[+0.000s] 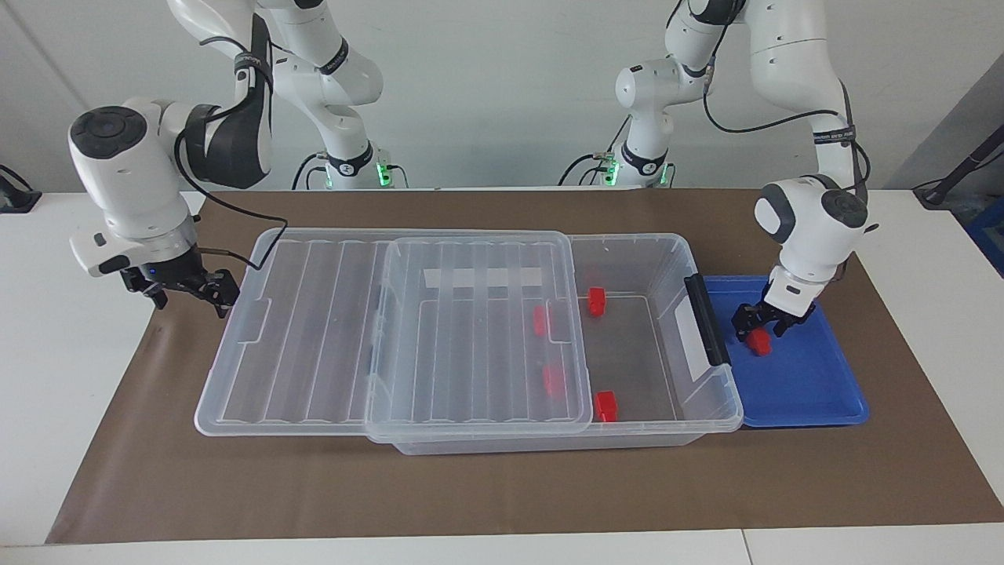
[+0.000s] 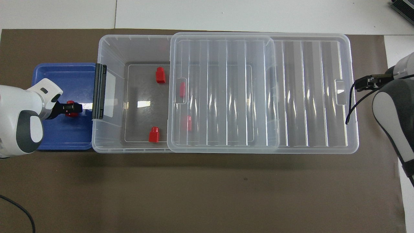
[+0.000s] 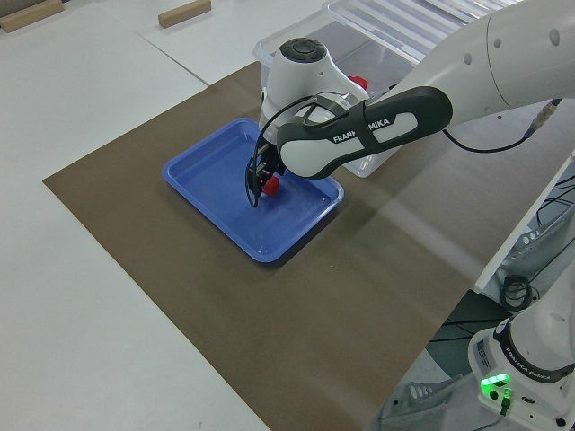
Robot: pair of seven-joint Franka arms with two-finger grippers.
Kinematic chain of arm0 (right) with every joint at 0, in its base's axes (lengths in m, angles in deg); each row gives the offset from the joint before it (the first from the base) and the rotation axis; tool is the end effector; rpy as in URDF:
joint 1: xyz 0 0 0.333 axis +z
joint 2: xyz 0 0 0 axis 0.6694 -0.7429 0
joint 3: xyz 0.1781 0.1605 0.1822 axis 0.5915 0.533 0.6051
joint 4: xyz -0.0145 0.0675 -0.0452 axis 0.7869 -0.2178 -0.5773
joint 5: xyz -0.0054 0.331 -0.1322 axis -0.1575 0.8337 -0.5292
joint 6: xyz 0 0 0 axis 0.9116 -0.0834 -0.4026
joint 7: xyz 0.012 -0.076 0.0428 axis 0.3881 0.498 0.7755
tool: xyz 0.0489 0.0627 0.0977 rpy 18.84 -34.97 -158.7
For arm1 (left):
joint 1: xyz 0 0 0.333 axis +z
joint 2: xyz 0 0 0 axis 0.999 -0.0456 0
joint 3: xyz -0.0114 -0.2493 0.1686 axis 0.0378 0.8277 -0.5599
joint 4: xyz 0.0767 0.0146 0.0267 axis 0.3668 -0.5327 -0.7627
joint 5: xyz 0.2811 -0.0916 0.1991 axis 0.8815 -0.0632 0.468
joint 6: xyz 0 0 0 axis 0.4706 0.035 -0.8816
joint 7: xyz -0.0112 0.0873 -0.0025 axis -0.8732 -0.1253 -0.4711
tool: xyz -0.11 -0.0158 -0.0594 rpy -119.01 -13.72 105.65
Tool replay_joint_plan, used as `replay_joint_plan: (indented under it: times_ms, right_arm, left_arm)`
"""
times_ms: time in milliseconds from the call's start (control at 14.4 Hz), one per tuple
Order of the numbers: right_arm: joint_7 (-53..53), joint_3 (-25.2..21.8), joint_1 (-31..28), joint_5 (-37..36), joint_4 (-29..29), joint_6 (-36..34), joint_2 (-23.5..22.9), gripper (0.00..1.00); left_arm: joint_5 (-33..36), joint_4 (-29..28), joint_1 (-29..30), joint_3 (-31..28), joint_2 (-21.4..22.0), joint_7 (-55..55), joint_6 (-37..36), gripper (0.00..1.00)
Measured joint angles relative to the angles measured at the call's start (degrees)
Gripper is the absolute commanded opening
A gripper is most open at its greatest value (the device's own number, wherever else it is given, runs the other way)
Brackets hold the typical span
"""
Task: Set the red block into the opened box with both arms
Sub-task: 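Grasp the red block in the blue tray with the left gripper, then lift the red block over the box wall with the left gripper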
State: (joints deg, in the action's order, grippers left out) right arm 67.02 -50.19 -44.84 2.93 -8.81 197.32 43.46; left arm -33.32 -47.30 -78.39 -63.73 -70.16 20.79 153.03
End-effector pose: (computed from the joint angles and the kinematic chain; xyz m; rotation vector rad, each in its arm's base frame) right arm 0.5781 -0.0818 0.4814 2.9314 -0.1378 0.0978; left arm 0.5567 0.0564 0.3028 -3.1286 -0.0494 -0.1925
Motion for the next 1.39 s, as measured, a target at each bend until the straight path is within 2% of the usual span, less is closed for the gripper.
replay_joint_plan:
  times_ms: [139, 208, 346, 416, 485, 693, 831, 1108, 1385]
  right_arm:
    - [-0.3, 0.1, 0.0, 1.1, 0.3, -2.3, 2.4, 1.0]
    - [-0.3, 0.1, 0.0, 2.7, 0.4, -3.5, 3.8, 1.0]
    - [-0.3, 0.2, 0.0, 7.4, 0.5, -6.2, 7.0, 1.0]
    - [0.2, 0.2, 0.0, 9.5, 0.6, -7.7, 8.5, 1.0]
    - [1.5, 0.2, 0.1, 11.2, 0.6, -9.5, 9.8, 1.0]
    - [5.8, 0.6, 0.8, 13.4, 1.8, -15.3, 12.0, 1.0]
    - [7.0, 0.7, 1.7, 13.4, 1.7, -16.0, 12.0, 1.0]
    - [7.3, 0.8, 4.6, 12.2, -1.0, -15.9, 12.5, 1.0]
    - [7.4, 0.7, 5.7, 11.6, -1.2, -16.7, 12.9, 1.0]
  left_arm:
    - [0.0, -0.5, 0.0, 0.0, 0.0, 0.0, 1.2, 0.68]
    - [0.0, -1.1, 0.0, 0.0, 0.0, 0.0, 2.3, 0.55]
    - [0.0, -1.9, 0.0, 0.0, 0.0, -0.1, 3.5, 0.21]
    - [0.0, -2.0, 0.0, 0.0, 0.0, -0.1, 3.6, 0.09]
    - [0.0, -2.0, 0.0, 0.0, 0.0, -0.1, 3.6, 0.03]
    - [0.0, -1.8, 0.0, 0.0, 0.0, -0.1, 3.3, 0.02]
    - [0.0, -0.4, -0.1, 0.1, 0.0, -0.1, 1.0, 0.02]
    - [0.0, 8.1, -1.6, 0.4, 0.4, -1.5, -11.9, 0.02]
    - [0.0, 16.9, -2.7, 0.5, 1.6, -1.8, -26.3, 0.02]
